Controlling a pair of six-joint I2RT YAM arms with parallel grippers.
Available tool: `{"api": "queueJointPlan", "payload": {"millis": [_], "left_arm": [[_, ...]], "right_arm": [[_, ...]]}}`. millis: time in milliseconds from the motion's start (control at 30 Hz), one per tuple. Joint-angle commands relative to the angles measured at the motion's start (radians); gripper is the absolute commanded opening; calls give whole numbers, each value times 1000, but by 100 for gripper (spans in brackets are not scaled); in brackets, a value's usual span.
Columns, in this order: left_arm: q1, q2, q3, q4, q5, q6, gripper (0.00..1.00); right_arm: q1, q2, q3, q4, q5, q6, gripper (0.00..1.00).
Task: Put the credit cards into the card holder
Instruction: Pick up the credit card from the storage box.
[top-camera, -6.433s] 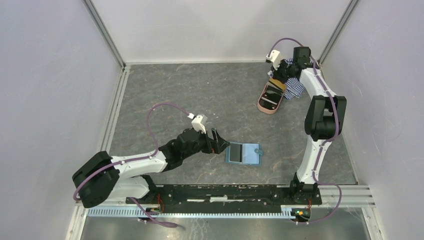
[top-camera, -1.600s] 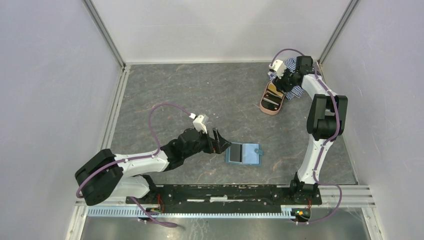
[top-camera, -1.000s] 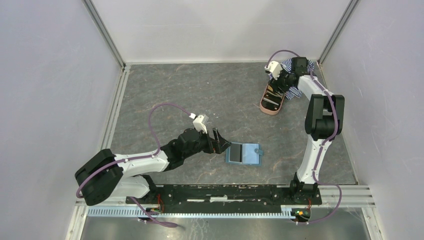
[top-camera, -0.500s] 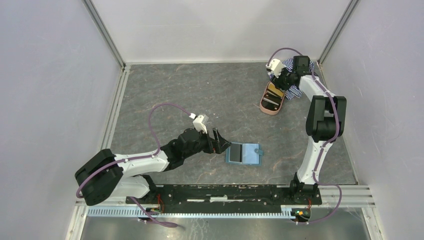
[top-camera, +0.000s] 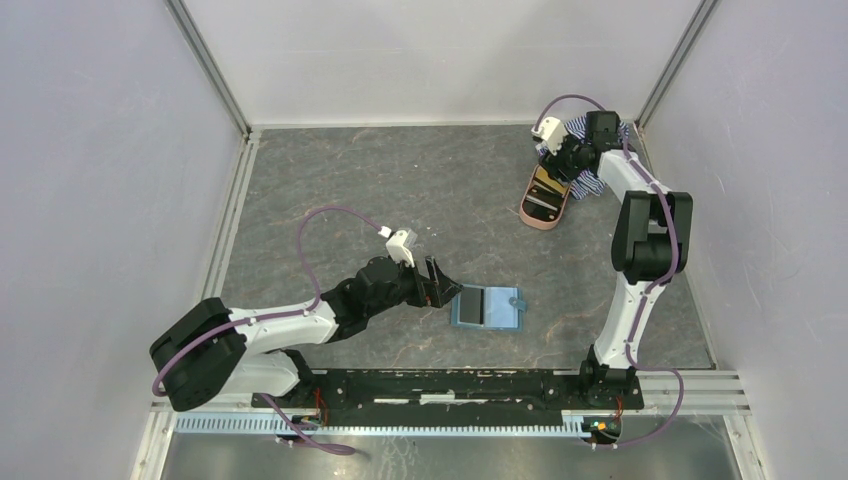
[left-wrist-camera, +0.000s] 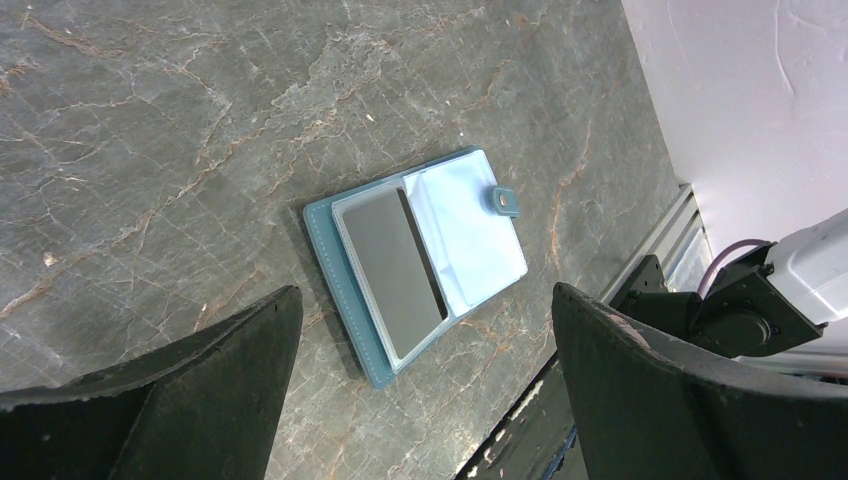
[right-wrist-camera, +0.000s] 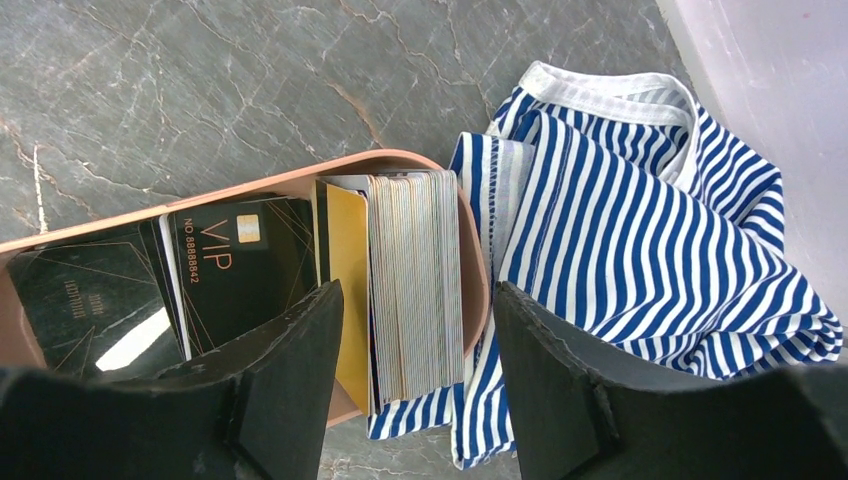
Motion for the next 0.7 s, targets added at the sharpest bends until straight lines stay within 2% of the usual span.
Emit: {"api": "queueJointPlan", "payload": {"millis": [0, 333, 667], "left_arm": [[5, -6, 7, 32, 8, -32, 100], [5, -1, 9, 32, 10, -32, 100], [5, -13, 8, 26, 6, -32, 100]], "right_arm": [[-1, 26, 38, 2, 12, 0, 63], [-3, 18, 36, 16, 36, 0, 54], [-9, -19, 31, 13, 3, 4, 38]]}}
